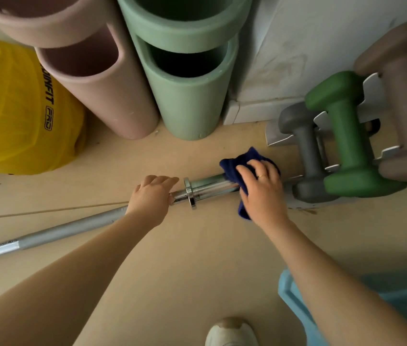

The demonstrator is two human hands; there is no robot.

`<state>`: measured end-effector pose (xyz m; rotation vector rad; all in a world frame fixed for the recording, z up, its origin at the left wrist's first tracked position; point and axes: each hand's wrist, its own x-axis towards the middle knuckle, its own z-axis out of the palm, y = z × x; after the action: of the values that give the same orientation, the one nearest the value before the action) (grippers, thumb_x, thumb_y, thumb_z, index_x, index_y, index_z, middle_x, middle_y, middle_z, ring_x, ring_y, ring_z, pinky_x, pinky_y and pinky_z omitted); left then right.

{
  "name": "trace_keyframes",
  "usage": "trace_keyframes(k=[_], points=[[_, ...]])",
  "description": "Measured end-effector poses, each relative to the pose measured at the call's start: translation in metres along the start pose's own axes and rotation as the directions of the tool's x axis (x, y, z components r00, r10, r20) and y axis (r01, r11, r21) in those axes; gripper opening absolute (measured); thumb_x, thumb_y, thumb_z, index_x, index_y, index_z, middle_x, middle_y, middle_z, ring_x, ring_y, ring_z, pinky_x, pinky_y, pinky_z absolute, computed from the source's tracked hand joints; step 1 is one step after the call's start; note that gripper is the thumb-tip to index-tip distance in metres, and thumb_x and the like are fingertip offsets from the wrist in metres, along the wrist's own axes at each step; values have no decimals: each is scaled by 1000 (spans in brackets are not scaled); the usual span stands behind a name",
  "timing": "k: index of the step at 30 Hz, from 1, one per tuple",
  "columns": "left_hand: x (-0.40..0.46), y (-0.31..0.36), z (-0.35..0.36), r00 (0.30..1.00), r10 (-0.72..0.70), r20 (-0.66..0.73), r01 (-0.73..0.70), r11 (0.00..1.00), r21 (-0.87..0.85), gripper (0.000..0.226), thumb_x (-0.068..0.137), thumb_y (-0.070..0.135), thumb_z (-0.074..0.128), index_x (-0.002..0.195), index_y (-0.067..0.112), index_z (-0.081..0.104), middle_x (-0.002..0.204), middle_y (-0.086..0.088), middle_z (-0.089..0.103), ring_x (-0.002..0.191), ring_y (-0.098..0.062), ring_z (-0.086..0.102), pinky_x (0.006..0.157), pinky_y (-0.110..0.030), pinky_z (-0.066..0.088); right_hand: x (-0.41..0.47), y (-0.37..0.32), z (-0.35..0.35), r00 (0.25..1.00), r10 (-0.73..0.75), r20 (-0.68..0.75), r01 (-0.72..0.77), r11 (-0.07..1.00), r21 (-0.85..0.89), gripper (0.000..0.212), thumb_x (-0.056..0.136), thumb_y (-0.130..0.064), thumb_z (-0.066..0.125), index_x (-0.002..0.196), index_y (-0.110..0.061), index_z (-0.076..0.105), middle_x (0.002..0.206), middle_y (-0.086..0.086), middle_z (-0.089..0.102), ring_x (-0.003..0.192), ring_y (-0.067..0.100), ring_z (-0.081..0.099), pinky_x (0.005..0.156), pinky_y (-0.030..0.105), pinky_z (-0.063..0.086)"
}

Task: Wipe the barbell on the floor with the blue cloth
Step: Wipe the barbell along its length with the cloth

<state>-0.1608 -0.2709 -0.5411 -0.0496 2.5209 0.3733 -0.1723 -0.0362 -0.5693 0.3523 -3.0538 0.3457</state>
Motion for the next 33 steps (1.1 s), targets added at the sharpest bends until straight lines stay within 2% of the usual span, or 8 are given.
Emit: trace_keyframes(k=[5,8,12,17,21,25,30,33], points=[[0,7,7,993,38,-110,-32,998,59,38,96,9,43,129,25,52,127,3,55,123,-24,39,95,-32,34,17,3,-2,915,403,-18,-399,911,109,35,77,-11,62,112,-10,61,122,20,56,107,46,49,93,50,43],[-3,10,8,991,18,-133,-12,999,45,33,96,13,43,125,23,56,123,2,58,121,-24,40,95,-33,35,8,-28,4,970,240,-44,-239,971,28,35,75,-20,52,108,-11,61,117,18,58,109,45,51,94,50,42],[-5,11,6,992,77,-96,-69,994,84,40,95,29,46,134,21,44,131,2,51,127,-21,37,101,-32,32,6,-29,2,992,-117,57,114,992,53,36,71,-16,64,107,-14,63,113,13,61,105,40,54,92,48,45],[-4,4,4,1000,3,1,-3,999,36,32,97,32,42,125,19,52,121,-1,58,124,-25,39,98,-35,34,14,-24,-3,974,225,-14,-225,974,23,32,70,-14,68,101,-8,63,105,19,62,100,43,54,90,48,45],[-4,3,1,999,-39,-14,39,999,-22,28,95,33,48,119,23,58,102,-3,63,115,-25,41,93,-34,31,-1,-68,3,996,-39,77,35,998,53,30,67,-18,69,96,-11,63,104,15,62,94,40,56,85,44,49],[-9,7,2,999,-29,-14,29,999,21,31,92,35,52,120,23,55,104,0,64,117,-22,38,96,-33,27,-4,-50,-5,958,-269,97,266,963,45,34,73,-27,46,98,-16,65,101,8,65,88,34,59,80,40,50],[-19,3,11,999,34,-7,-34,998,-46,48,89,30,50,136,26,42,116,5,62,123,-22,37,101,-33,28,-10,-41,-9,986,169,-11,-169,986,0,30,70,-24,47,89,-13,67,96,14,64,86,38,57,75,40,50],[-21,2,12,996,80,33,-78,995,-68,53,88,26,51,139,28,38,119,6,61,123,-21,37,101,-33,29,-24,-65,-3,994,30,102,-33,999,24,24,66,-17,67,89,-14,68,96,13,63,85,37,57,75,41,51]])
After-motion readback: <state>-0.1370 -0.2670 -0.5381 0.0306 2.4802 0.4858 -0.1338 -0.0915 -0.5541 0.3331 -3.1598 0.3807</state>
